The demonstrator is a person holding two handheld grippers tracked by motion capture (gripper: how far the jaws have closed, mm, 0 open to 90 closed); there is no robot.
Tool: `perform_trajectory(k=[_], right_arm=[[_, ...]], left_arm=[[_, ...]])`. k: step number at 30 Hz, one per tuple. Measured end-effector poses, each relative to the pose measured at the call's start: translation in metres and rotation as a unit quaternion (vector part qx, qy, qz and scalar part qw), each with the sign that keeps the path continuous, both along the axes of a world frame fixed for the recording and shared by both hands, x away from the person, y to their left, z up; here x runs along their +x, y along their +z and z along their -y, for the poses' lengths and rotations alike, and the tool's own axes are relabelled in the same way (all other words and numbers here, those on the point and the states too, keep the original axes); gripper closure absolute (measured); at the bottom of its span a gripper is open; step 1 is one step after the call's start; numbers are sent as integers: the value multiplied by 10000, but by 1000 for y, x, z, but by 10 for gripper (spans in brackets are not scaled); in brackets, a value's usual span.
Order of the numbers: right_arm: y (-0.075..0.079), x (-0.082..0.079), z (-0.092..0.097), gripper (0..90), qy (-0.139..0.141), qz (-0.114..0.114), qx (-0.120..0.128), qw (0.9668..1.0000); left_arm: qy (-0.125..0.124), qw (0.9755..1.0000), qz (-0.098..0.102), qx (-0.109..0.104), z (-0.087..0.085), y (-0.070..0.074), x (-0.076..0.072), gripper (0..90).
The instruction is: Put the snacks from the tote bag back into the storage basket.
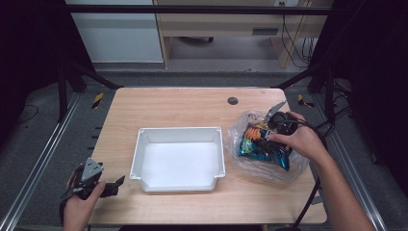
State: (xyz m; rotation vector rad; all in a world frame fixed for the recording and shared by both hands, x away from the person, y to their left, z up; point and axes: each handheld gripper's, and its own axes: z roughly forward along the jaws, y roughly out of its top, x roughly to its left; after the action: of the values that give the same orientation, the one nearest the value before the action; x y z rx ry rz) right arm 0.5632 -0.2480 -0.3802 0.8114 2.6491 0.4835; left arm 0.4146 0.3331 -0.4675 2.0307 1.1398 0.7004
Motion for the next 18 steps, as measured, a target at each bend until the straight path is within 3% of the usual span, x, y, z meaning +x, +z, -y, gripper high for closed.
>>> perform_trajectory(k=[18], right_arm=[[-19,13,-11,116,18,-283,-145,9995]], left_arm=[[-38,10000,-47,22,0,0,0,38]])
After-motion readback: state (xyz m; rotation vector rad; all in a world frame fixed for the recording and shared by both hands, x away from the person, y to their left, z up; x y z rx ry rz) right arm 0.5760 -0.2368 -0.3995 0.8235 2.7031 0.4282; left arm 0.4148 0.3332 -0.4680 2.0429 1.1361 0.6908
